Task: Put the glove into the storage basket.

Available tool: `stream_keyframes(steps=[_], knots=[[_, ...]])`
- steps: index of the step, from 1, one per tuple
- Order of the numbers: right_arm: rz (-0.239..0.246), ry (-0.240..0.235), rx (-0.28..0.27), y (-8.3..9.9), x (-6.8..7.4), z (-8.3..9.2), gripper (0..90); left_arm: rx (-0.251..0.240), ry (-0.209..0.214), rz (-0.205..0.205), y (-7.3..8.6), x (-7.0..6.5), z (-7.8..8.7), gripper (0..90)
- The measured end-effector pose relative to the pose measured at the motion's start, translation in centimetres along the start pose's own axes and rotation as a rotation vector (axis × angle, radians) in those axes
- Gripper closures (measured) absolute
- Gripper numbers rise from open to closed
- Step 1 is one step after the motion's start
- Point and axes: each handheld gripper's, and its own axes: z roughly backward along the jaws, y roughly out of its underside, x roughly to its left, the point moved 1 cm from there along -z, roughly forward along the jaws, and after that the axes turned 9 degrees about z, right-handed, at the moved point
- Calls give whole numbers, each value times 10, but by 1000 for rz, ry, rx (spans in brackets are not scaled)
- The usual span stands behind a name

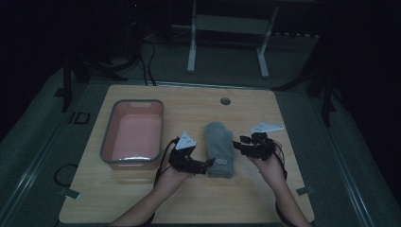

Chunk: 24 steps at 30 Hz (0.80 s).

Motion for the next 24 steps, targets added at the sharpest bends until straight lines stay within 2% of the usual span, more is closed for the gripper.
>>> stream_keyframes(steps=[2,3,5,7,8,9,11,12,14,15,17,18,19,22,23,24], knots=[[-15,-2,36,2,-2,-15,576,38,-6,49,-10,8,-15,160],[-29,-10,44,4,-3,-18,573,56,-16,59,-13,11,-21,161],[-39,-12,71,8,-5,-29,539,94,-43,64,-16,16,-33,226],[-62,-34,97,13,-6,-37,510,133,-57,92,-15,20,-42,228],[-71,-44,112,16,-7,-41,506,133,-57,92,-15,20,-42,231],[-74,-47,125,19,-7,-45,484,166,-71,107,-12,24,-51,254],[-85,-48,151,25,-8,-51,480,185,-78,113,-10,26,-56,263],[-97,-55,152,27,-9,-53,469,212,-65,150,-7,31,-64,263],[-104,-62,162,31,-10,-56,468,217,-64,162,-5,33,-67,263],[-107,-70,164,32,-10,-58,468,228,-59,184,-2,35,-72,263],[-120,-91,173,34,-11,-60,468,230,-57,194,-1,36,-74,272],[-118,-101,175,34,-12,-62,468,239,-49,212,1,39,-77,287],[-111,-105,176,34,-12,-63,468,243,-43,219,2,39,-79,289],[-88,-118,187,33,-12,-66,468,244,-19,212,3,40,-81,392],[-91,-125,190,33,-12,-67,469,248,5,210,4,41,-83,426],[-97,-131,193,33,-12,-68,469,248,10,214,4,42,-83,441]])
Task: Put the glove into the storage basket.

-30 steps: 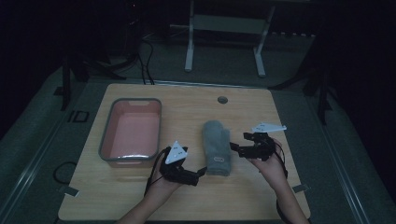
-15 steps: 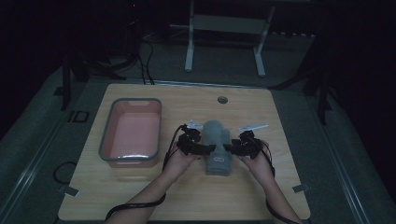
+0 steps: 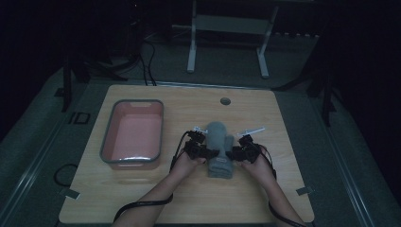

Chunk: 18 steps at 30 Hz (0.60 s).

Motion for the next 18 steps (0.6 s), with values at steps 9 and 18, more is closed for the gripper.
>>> stream_keyframes(steps=[9,18], knots=[[1,-68,-15,1,2,-3,750,36,95,14,-2,8,-5,634],[59,7,-66,-2,17,10,815,10,100,-20,-5,0,8,768]])
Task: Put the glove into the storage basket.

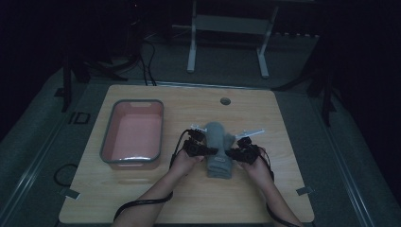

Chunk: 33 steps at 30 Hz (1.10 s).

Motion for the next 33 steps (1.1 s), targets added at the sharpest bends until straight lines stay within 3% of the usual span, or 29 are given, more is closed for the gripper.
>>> stream_keyframes(steps=[9,19,28,30,33], knots=[[18,7,-59,-15,10,22,820,-21,7,-43,-9,-16,22,775],[51,10,-131,-48,25,43,820,-63,-20,-105,-30,-33,67,775],[77,-6,-149,-76,37,46,821,-81,-61,-128,-40,-34,97,774],[82,-6,-150,-80,39,46,821,-81,-61,-128,-40,-34,97,774],[105,-5,-150,-95,45,45,820,-94,-77,-127,-45,-31,115,774]])
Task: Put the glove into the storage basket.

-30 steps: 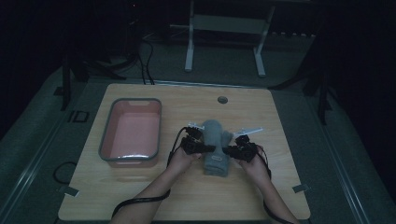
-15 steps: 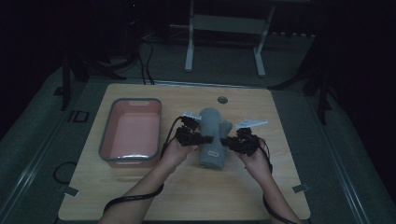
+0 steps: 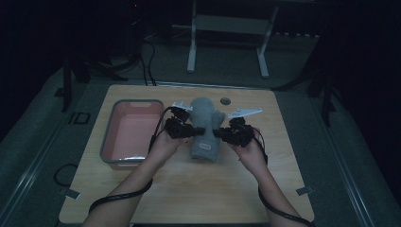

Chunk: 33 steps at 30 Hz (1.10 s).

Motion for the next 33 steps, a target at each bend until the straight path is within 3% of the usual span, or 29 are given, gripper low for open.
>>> stream_keyframes(steps=[4,16,24,33], knots=[[23,-19,-8,-21,7,-7,820,-12,-24,-17,-4,5,18,774],[62,-61,-21,-63,31,-37,820,-31,-86,8,-4,32,72,774],[94,-115,-10,-100,57,-73,821,-40,-143,39,2,58,112,774],[100,-182,2,-124,84,-116,821,-36,-218,84,17,89,150,774]])
